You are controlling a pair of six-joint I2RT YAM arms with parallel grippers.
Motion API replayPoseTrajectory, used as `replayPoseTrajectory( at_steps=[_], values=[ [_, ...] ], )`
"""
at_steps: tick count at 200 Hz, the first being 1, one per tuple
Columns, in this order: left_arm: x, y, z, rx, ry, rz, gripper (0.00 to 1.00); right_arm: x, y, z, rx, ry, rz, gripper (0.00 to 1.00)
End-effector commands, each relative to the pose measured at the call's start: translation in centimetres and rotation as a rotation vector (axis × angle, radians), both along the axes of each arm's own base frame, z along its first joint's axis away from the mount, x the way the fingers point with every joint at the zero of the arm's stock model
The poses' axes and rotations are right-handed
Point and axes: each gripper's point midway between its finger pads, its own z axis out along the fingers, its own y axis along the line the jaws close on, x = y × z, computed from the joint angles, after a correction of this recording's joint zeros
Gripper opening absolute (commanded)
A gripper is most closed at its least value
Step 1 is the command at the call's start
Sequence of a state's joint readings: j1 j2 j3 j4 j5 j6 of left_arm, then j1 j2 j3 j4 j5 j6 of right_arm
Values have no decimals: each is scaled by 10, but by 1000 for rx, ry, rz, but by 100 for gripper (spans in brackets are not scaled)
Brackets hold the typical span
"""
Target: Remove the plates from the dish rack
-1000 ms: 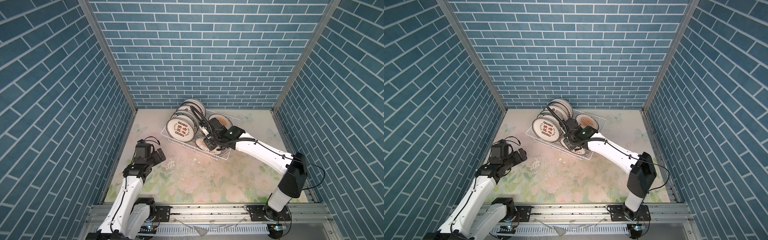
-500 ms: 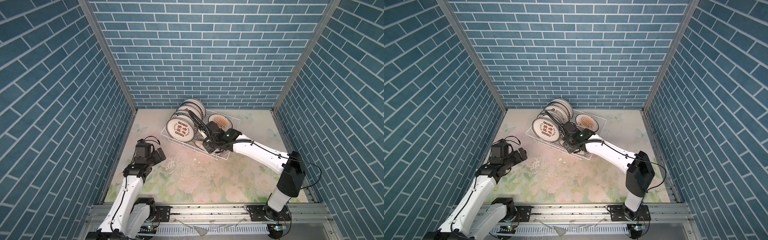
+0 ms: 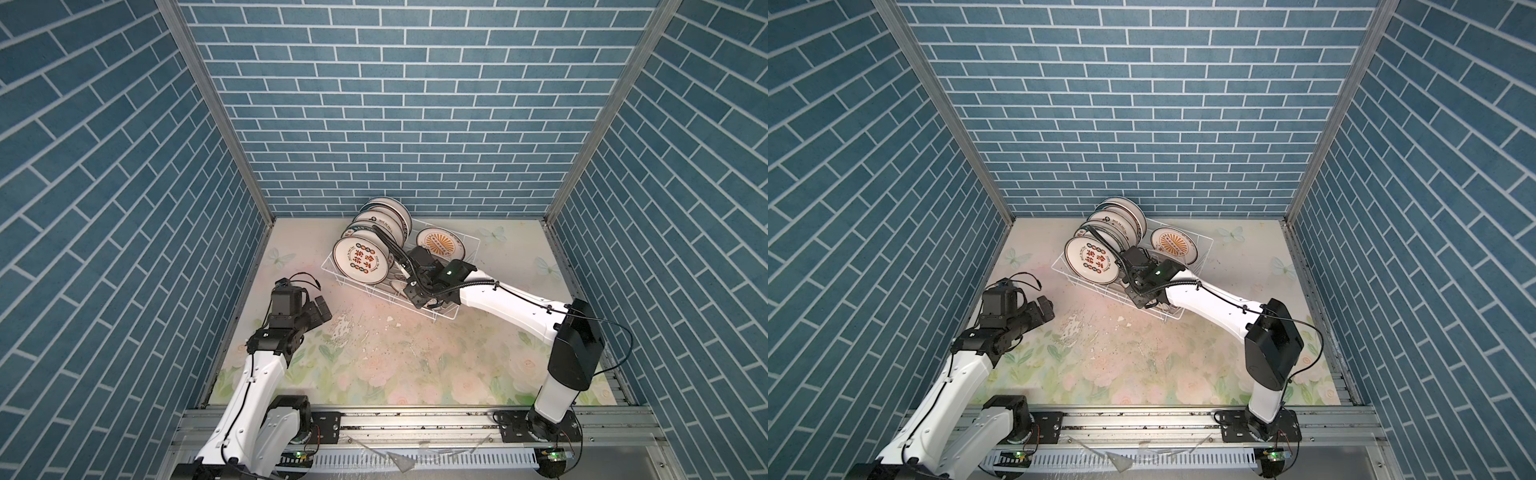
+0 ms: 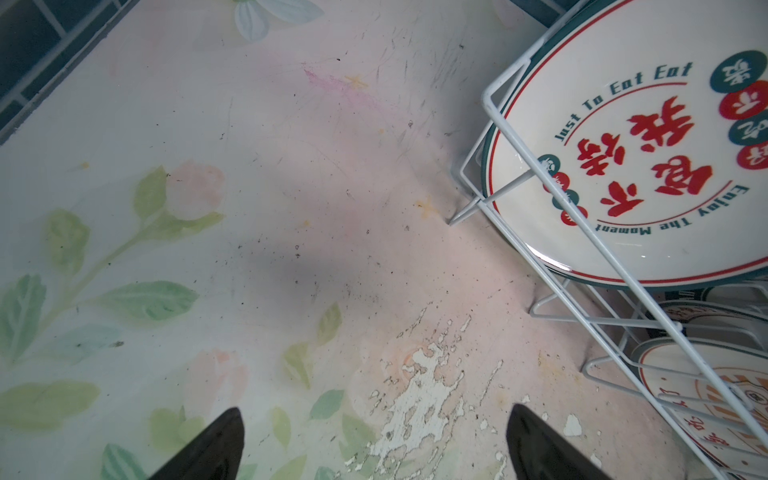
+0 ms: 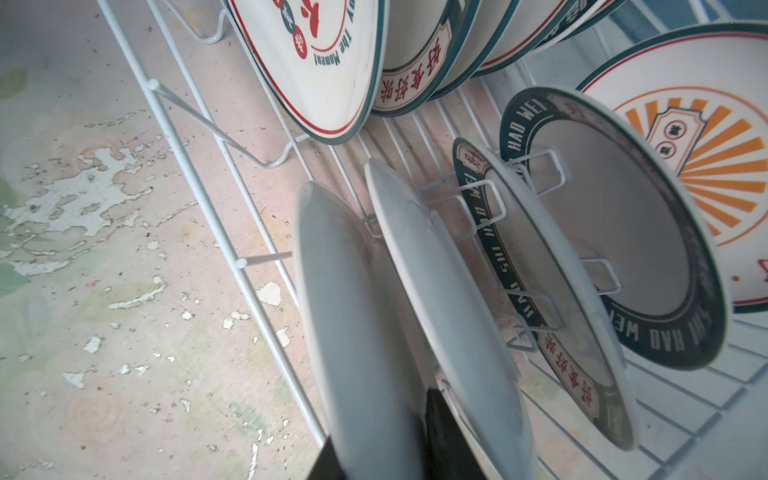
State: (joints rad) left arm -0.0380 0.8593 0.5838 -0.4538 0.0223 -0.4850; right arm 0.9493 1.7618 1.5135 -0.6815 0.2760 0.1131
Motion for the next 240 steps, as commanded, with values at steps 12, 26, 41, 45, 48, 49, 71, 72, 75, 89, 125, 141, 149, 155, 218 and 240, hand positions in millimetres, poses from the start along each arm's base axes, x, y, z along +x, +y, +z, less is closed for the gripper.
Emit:
replayPoseTrajectory(
  at_steps=[12,26,41,45,48,49,71,72,75,89,125,141,149,155,218,240],
  values=[
    [-3,2,-6,15,13,1,99,4,-8,-24,-80,-8,-21,20],
    [-3,2,-7,16,16,-1,99,6,-8,-25,-89,-18,-28,17],
    [-3,1,-7,17,14,-2,99,7,-10,-28,-105,-23,-29,16],
    [-3,2,-7,17,15,-1,99,7,-10,-29,-107,-22,-28,16],
    [-3,2,-7,18,15,1,99,7,-10,-29,-109,-21,-26,15],
    [-3,2,-7,18,15,1,99,7,-10,-30,-109,-21,-27,15],
    [-2,3,-6,20,11,6,100,5,-9,-33,-113,-12,-18,14],
    [-2,3,-6,20,10,7,99,5,-9,-33,-113,-11,-19,14],
    [-2,3,-6,20,10,7,99,5,-9,-33,-114,-11,-19,14],
    [-1,3,-6,18,10,7,99,3,-9,-33,-118,-13,-16,13],
    [-1,3,-7,19,11,9,99,1,-11,-28,-120,-28,-19,9],
    [-1,3,-8,18,11,11,99,0,-11,-25,-118,-38,-21,7],
    [-1,3,-7,17,8,13,99,-1,-11,-24,-117,-42,-20,6],
    [0,3,-7,17,9,13,99,0,-12,-23,-116,-45,-22,6],
    [0,3,-10,14,12,13,99,-3,-12,-13,-114,-80,-26,0],
    [0,3,-10,14,9,14,99,-4,-12,-6,-111,-97,-26,0]
  ],
)
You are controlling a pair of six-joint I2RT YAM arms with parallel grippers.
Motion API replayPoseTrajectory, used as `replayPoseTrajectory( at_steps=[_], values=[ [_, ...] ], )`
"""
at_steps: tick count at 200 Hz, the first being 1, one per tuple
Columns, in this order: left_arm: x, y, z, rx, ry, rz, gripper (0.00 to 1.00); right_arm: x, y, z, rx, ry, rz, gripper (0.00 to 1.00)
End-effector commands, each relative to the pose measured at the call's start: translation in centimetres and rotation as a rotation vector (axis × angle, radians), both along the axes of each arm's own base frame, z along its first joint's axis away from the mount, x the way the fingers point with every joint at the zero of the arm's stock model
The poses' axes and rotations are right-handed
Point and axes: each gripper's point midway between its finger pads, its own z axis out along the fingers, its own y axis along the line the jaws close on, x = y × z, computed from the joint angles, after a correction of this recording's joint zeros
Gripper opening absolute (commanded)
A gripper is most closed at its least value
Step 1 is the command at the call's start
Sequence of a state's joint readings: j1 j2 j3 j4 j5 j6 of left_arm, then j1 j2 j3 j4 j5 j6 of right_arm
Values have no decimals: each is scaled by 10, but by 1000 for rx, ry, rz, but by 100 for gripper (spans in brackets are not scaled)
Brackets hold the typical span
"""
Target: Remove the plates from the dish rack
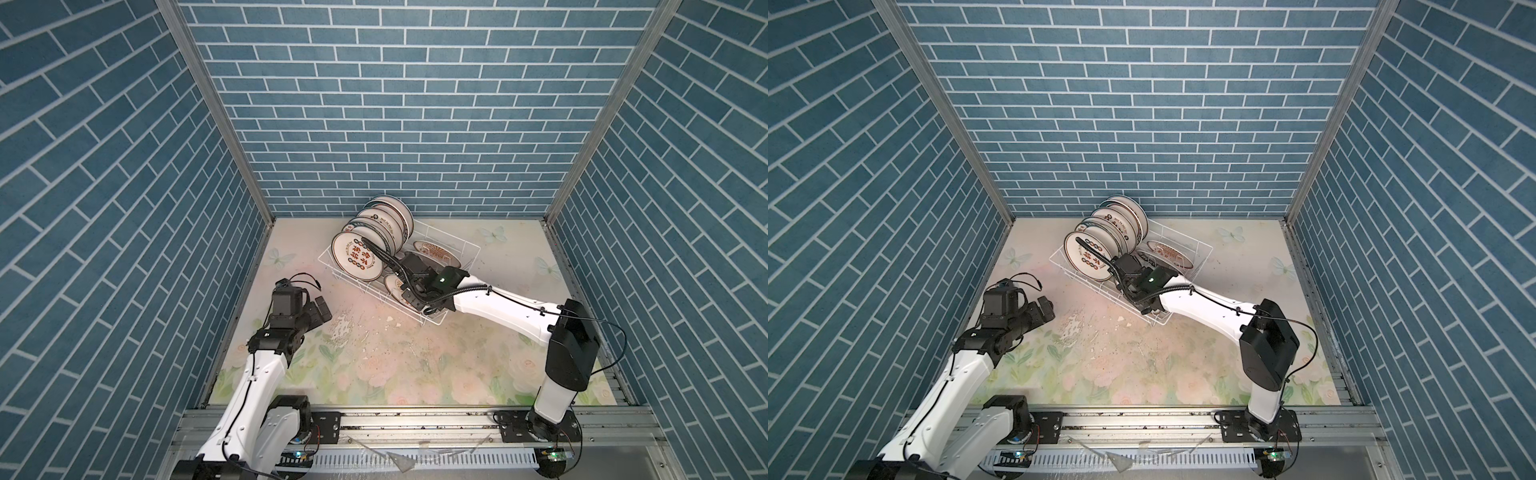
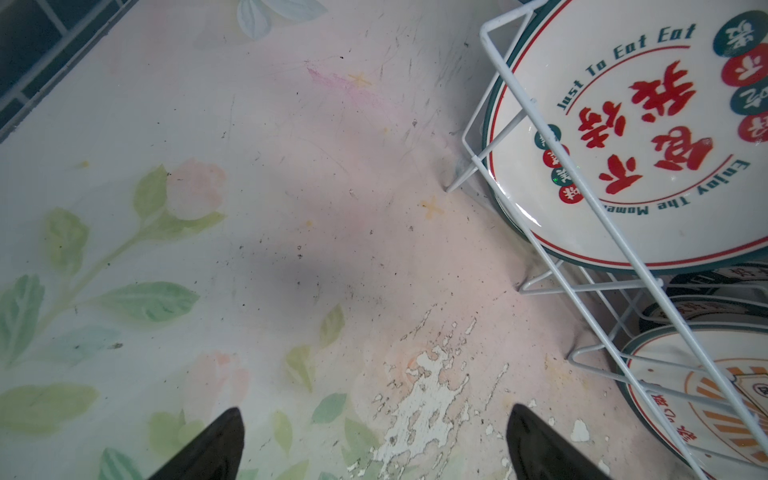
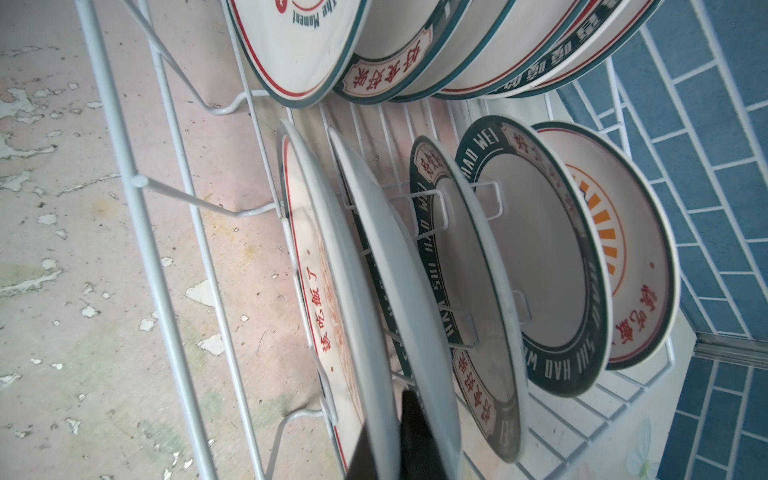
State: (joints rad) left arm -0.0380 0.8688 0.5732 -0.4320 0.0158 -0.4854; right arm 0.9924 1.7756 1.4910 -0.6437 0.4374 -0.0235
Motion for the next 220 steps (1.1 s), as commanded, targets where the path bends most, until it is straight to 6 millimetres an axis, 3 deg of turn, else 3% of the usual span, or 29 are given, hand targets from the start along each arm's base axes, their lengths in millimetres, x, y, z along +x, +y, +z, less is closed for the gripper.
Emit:
replayPoseTrajectory(
  at_steps=[1,220],
  values=[
    [-2,2,-7,9,10,10,99,-9,-10,-4,47,38,-97,0],
    [4,-1,-3,-19,-10,15,99,-16,-23,84,182,-118,-95,0]
  ],
)
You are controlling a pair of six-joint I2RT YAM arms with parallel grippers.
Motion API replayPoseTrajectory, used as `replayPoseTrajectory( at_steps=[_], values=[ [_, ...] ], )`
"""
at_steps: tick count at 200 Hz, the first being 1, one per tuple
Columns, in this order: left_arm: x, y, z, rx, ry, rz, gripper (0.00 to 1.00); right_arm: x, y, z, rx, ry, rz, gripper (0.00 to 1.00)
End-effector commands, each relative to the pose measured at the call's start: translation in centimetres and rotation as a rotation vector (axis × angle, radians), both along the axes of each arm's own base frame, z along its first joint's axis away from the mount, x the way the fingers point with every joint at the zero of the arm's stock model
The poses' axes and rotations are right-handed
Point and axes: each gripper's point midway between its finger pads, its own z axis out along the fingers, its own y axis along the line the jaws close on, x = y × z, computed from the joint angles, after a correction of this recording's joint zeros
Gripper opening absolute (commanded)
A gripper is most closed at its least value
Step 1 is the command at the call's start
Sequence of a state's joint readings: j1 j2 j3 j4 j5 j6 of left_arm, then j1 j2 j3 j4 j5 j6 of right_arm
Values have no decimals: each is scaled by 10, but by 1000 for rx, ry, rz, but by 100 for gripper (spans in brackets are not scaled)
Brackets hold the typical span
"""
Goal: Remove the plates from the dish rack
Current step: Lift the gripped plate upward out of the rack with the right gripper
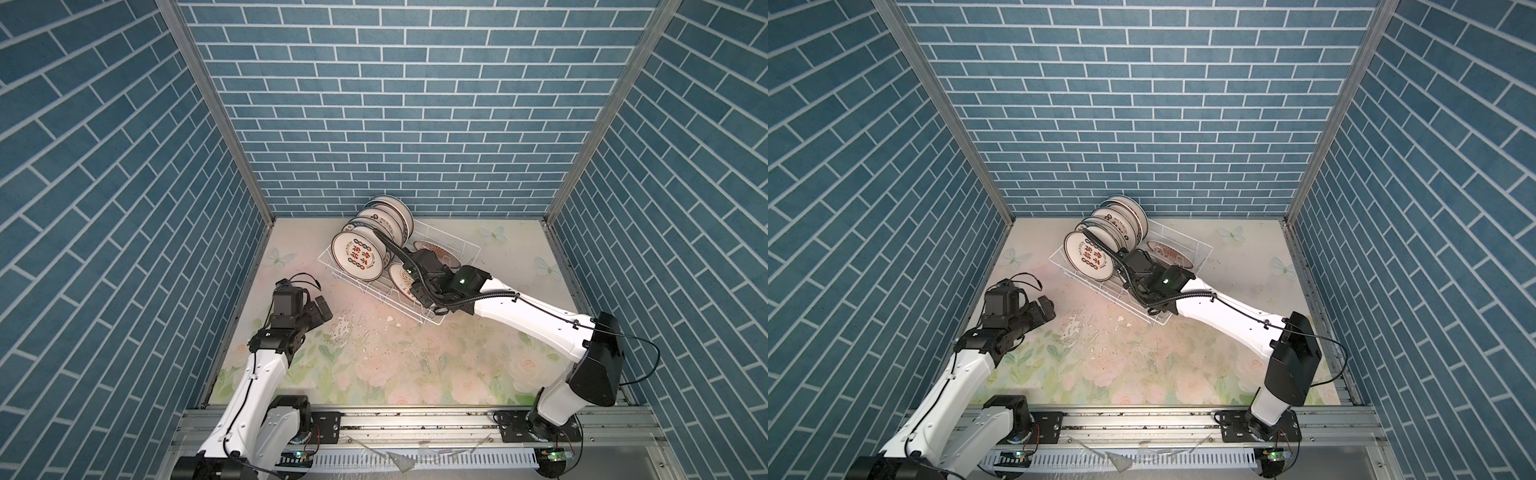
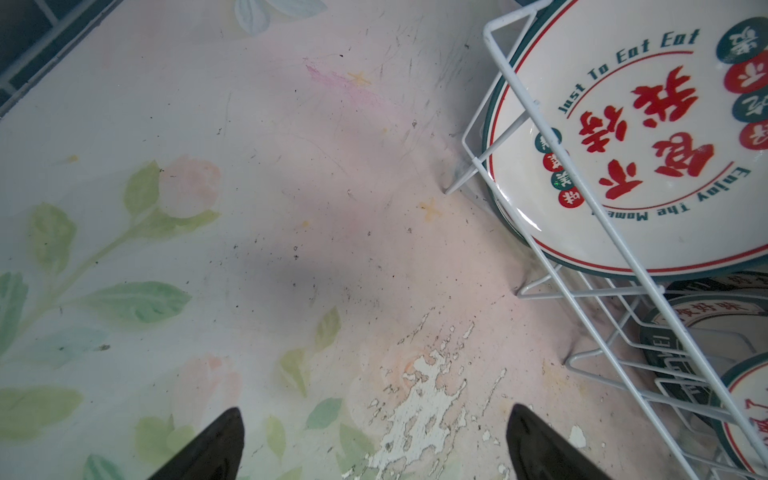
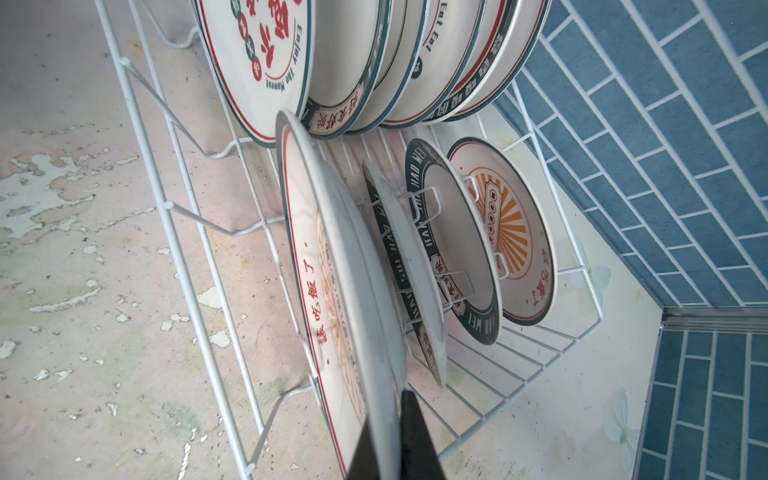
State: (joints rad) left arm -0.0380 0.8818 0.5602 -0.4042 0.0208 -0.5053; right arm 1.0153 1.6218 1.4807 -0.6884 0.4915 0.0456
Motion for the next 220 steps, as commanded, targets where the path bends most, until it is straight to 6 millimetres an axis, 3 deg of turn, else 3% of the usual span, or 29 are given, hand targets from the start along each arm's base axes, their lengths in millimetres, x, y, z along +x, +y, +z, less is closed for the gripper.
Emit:
replayPoseTrajectory(
  at_steps=[1,39,174,220],
  values=[
    [2,0,1,-1,-8,4,99,-2,-4,27,79,-40,-35,0],
    [1,2,3,7,-12,9,99,-7,-7,41,122,-48,-29,0],
    [-4,3,3,14,-12,10,99,-22,-10,59,229,-29,-2,0],
    [-5,4,3,17,-11,14,99,-29,-14,75,298,-40,5,0]
  ],
)
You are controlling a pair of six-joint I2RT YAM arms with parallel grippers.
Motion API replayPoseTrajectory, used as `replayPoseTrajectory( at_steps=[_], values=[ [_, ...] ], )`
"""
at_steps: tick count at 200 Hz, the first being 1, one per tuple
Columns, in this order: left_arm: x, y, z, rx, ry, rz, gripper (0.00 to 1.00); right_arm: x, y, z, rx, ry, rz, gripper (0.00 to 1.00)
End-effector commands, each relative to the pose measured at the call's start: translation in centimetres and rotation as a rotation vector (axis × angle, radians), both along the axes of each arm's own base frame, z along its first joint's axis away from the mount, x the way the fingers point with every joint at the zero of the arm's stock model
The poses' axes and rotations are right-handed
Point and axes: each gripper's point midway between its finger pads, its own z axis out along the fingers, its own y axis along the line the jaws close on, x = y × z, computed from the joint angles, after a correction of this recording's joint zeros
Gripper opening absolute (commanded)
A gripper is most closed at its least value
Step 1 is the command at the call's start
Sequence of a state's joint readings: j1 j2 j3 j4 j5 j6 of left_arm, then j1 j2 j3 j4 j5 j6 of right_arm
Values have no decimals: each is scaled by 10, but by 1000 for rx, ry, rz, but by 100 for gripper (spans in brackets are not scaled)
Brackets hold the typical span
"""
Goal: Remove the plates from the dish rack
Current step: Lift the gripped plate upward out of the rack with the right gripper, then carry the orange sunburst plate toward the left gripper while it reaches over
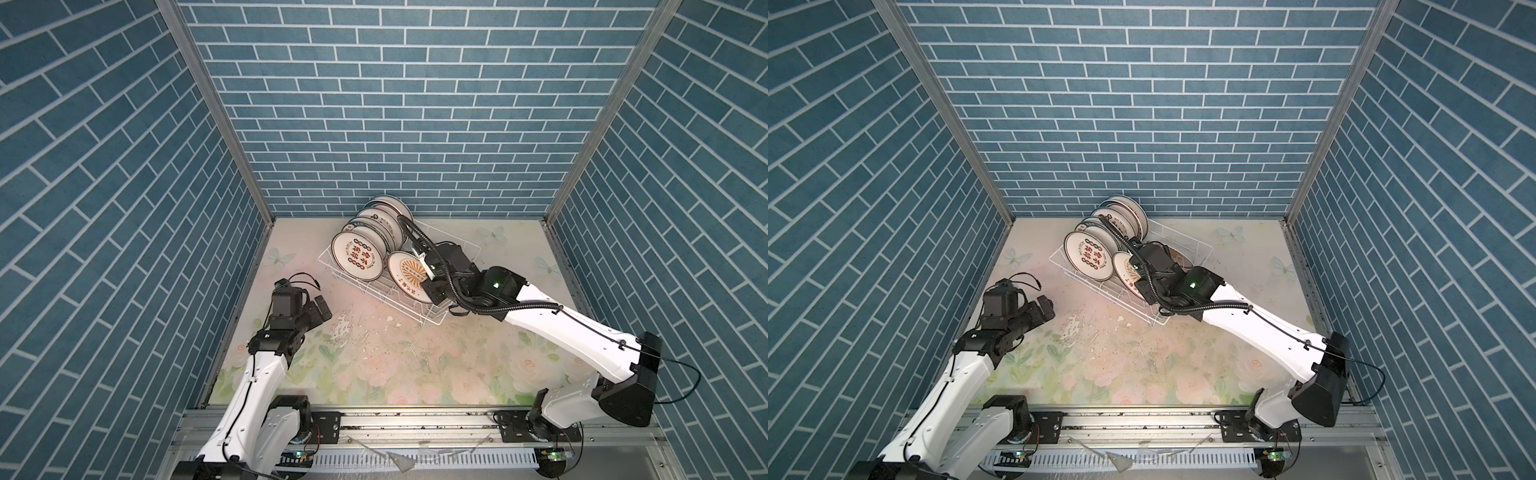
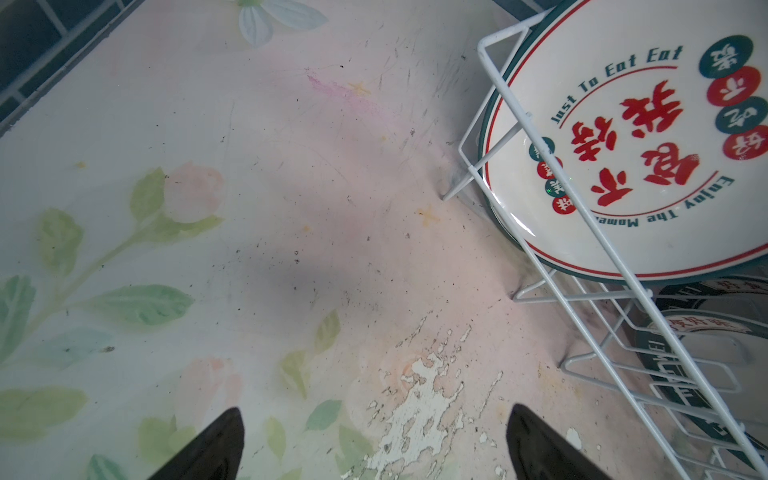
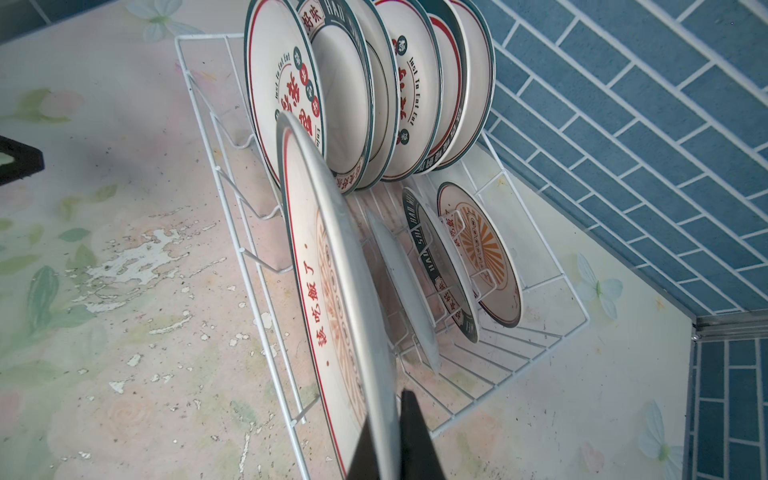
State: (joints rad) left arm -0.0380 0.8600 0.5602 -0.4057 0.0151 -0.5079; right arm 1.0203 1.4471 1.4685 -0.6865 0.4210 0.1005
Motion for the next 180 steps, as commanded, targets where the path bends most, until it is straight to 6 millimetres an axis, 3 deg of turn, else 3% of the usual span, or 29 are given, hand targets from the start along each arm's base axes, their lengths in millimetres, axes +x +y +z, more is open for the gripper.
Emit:
replayPoseTrajectory(
  at_steps=[1,91,150,180],
  values=[
    [-4,3,-3,15,9,9,99,-7,-3,16,94,-13,-10,0],
    [-7,-9,7,-21,-29,-52,99,-21,-19,38,210,-19,-27,0],
    [-15,-46,29,-182,-128,-207,99,-40,-43,56,546,44,-102,0],
    [-20,-68,48,-293,-216,-288,99,-37,-40,42,767,148,-136,0]
  ],
)
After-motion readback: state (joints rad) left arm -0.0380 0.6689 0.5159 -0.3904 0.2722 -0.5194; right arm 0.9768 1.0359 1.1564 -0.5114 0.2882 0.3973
